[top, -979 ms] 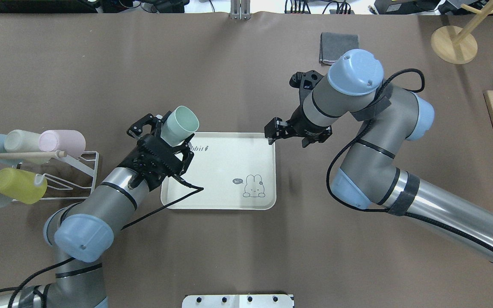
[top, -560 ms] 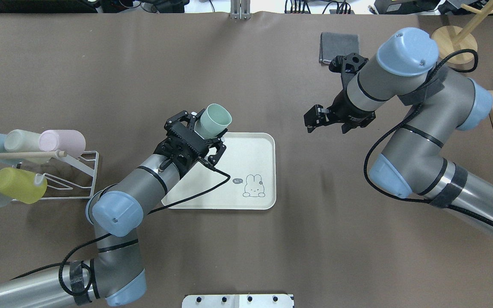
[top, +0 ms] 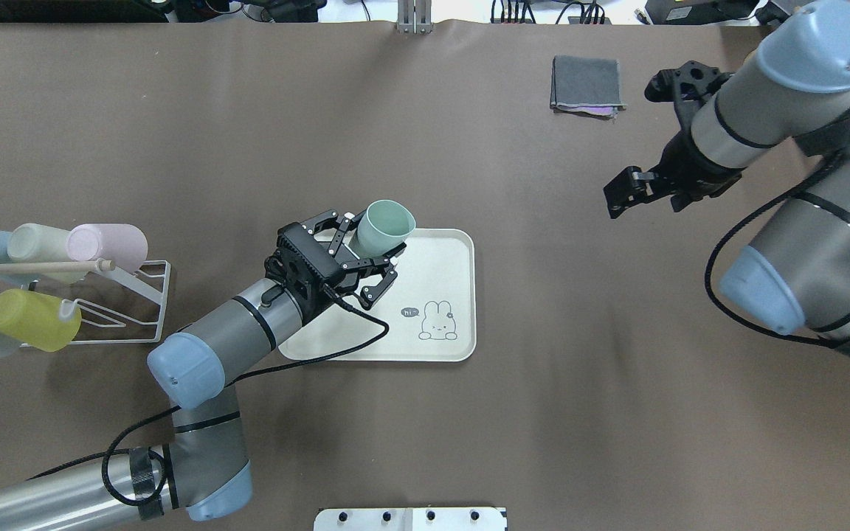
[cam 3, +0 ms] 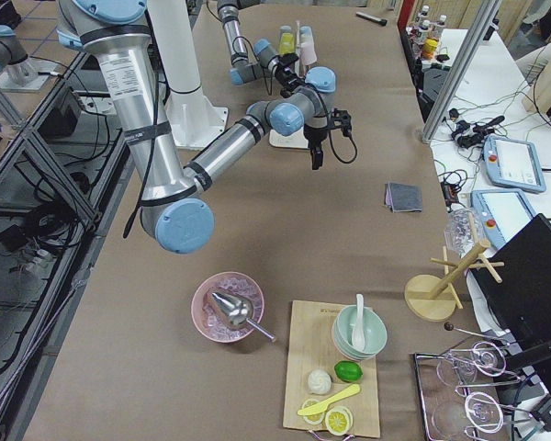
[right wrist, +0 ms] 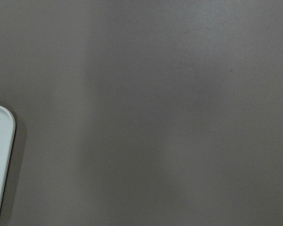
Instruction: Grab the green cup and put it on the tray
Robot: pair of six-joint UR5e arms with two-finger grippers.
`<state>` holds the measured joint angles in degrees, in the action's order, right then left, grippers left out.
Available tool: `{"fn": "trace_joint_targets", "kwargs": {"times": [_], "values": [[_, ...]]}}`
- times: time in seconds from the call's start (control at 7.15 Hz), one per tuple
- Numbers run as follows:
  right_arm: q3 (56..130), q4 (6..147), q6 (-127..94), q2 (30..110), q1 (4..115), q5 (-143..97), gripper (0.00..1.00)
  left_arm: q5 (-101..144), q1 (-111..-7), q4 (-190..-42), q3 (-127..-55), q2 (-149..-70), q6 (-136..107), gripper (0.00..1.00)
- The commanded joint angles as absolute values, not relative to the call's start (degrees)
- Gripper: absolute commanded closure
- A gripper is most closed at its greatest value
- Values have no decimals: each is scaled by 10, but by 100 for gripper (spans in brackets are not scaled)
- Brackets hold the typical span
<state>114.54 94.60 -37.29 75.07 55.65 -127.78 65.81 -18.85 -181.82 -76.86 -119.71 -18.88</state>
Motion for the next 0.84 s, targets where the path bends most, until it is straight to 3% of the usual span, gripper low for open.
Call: {"fn": "trace_joint_targets", "kwargs": {"times": [0.0, 0.28, 0.7], "values": [[1165, 957, -287, 818, 642, -1341, 0, 665, -186, -1896, -721, -1200, -177, 100], [1137, 957, -188, 866, 717, -1343, 0, 693, -186, -1887, -719, -1208, -184, 100], [1061, 953, -95, 868, 795, -1333, 0, 729, -191, -1809, -719, -1211, -221, 100]]}}
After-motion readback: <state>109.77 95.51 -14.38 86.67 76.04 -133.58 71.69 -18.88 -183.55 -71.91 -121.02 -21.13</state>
